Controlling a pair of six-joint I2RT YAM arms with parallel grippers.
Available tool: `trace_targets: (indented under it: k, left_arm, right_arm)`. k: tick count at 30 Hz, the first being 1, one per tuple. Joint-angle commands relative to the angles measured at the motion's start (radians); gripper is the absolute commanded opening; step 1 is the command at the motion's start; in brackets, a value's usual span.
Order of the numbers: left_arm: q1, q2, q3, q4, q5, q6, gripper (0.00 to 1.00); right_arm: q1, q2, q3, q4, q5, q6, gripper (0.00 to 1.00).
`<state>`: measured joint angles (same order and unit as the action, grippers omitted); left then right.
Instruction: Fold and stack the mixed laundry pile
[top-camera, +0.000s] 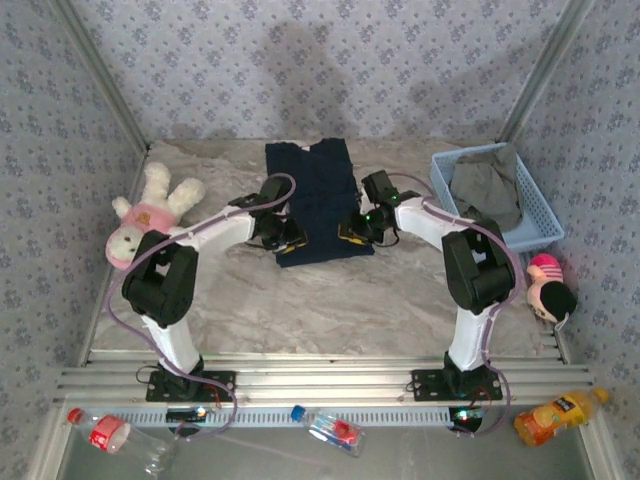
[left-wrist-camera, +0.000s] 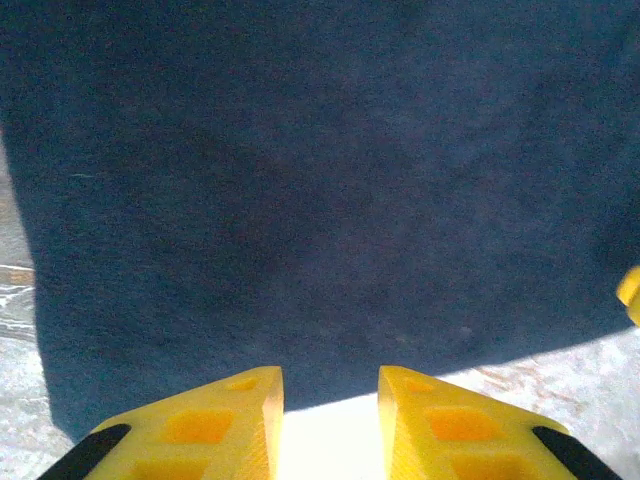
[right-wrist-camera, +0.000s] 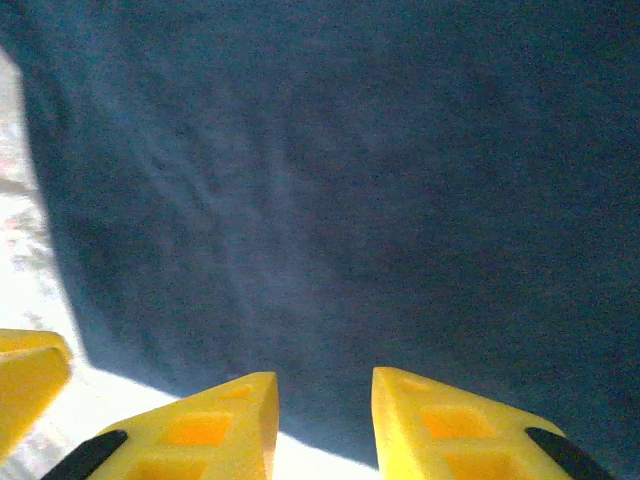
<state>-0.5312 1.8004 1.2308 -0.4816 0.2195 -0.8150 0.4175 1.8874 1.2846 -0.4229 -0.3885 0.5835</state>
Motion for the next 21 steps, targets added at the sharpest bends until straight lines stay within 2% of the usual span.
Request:
trace_targets:
  k: [1,8,15,21]
  left_arm:
    - [0.009,0.046,-0.044,0.068,-0.078,-0.033,0.32]
    - [-0.032,0.065,-0.153,0.047,-0.1,-0.038,0.32]
    - [-0.129,-0.044,-0.288,-0.02,-0.127,-0.077,0.33]
    - [-0.227,-0.182,-0.348,-0.143,-0.169,-0.114,0.33]
  right_arm:
    - [-0.037,0.06,-0.026,0.021,0.057,0.017,0.28]
    - [-0.045,0.051,-0.159,0.047,0.061,0.017,0.27]
    - [-0.025,-0.069,-0.333,0.035,0.045,0.014,0.27]
    - [0.021,-0.235,-0.438,-0.052,0.042,0.008,0.28]
